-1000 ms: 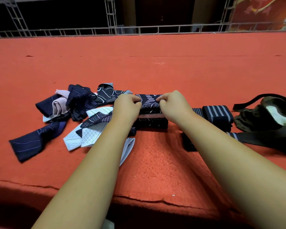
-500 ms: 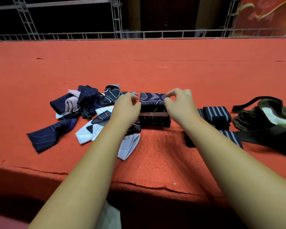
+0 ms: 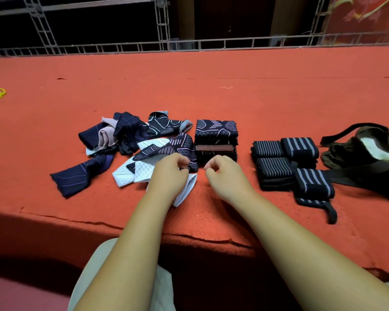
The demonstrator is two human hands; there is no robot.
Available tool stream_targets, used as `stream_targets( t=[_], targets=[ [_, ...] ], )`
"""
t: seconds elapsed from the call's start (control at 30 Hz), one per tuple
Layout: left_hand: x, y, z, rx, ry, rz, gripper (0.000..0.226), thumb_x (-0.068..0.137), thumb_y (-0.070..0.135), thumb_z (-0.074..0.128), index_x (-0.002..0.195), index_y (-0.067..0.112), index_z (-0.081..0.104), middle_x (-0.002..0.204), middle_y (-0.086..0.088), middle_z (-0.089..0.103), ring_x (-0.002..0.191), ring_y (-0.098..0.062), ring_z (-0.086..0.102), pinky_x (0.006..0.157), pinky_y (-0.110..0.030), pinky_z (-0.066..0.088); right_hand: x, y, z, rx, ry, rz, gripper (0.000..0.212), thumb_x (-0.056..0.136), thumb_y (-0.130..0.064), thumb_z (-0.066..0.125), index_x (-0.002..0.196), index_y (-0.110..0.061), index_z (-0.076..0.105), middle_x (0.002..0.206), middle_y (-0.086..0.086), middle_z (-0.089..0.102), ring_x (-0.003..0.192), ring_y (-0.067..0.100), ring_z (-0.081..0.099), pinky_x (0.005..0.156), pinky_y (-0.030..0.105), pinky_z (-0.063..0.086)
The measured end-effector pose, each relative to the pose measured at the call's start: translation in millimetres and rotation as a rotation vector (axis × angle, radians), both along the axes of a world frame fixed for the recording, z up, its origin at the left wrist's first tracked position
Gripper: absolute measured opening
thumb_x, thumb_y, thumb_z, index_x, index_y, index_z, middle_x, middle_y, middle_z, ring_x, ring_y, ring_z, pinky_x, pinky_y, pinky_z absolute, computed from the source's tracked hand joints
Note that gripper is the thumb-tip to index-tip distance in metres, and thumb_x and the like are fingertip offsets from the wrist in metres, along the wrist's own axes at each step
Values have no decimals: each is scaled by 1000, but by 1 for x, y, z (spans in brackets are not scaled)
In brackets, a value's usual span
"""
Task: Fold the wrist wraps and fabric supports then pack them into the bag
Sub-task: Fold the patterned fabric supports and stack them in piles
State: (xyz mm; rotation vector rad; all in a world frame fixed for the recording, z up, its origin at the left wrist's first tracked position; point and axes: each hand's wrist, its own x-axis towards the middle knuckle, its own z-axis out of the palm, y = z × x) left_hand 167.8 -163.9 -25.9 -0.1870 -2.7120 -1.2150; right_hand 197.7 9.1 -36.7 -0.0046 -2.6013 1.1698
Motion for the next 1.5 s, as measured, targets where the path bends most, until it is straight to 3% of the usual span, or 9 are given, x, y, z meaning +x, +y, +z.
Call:
stream_targets(
  t=[0.13, 0.47, 0.67, 0.83, 0.97, 1.1, 1.27, 1.37, 1.5],
  targets=[
    [0, -4, -19, -54, 83, 53, 52, 84, -3, 59, 130, 22, 63, 125, 0, 60, 116, -17, 64, 100, -31, 49, 0, -1, -25, 41, -45, 43, 17, 94, -13, 60, 96, -26, 72, 107, -5, 69, 94, 13, 59, 83, 28, 42],
    [-11, -7, -25, -231, 139, 56, 53, 84, 6, 62, 128, 36, 62, 115, 0, 56, 102, -27, 64, 89, -46, 55, -1, -2, -45, 114, 29, 38, 33, 89, -27, 57, 117, -37, 70, 100, -15, 70, 99, 15, 62, 91, 36, 51],
    [-14, -8, -13, -33, 179, 141, 60, 86, 25, 66, 144, 34, 57, 124, 0, 70, 115, -22, 66, 99, -40, 54, -1, -2, -42, 107, 27, 37, 31, 91, -25, 60, 118, -36, 72, 99, -16, 69, 100, 14, 61, 94, 36, 51],
    [-8, -6, -1, 92, 284, 191, 65, 86, 2, 56, 146, 26, 63, 142, 7, 68, 133, -12, 59, 113, -26, 43, -1, -1, -42, 45, 59, 62, 34, 90, -20, 59, 118, -37, 70, 102, -14, 67, 97, 8, 61, 91, 34, 51],
    [8, -7, 19, 56, 398, 259, 41, 90, 19, 60, 122, 41, 74, 116, 18, 76, 109, -9, 69, 93, -32, 55, 1, -3, -36, -108, 133, 67, 55, 89, -21, 75, 140, -33, 59, 120, -6, 57, 87, 2, 57, 87, 26, 47],
    [26, -7, 38, -98, 507, 276, 17, 91, 38, 67, 103, 39, 78, 92, 12, 63, 94, -17, 65, 74, -34, 50, 8, -12, -29, -11, 189, 76, 89, 79, -46, 82, 157, -47, 38, 135, -6, 44, 129, 13, 53, 113, 32, 44],
    [33, -11, 49, -137, 588, 195, 9, 88, 36, 78, 92, 28, 78, 95, 5, 52, 97, -25, 56, 81, -36, 44, 21, -9, 0, -246, 404, -14, 34, 85, -18, 75, 114, -35, 76, 121, -5, 61, 119, 14, 61, 107, 43, 50],
    [34, -12, 60, -145, 534, 29, 13, 87, 35, 82, 90, 27, 72, 102, 6, 56, 101, -20, 55, 87, -25, 37, 37, 6, 35, -386, 397, 14, 26, 93, -9, 74, 96, -35, 76, 103, -15, 75, 103, 3, 69, 93, 29, 54],
    [47, 11, 86, 121, 289, -210, 11, 95, 30, 78, 105, 33, 76, 94, 13, 74, 88, 0, 68, 79, -14, 48, 53, 36, 79, -468, 302, 51, 16, 95, -8, 74, 97, -23, 79, 85, -18, 76, 79, -4, 66, 71, 13, 49]
  ],
)
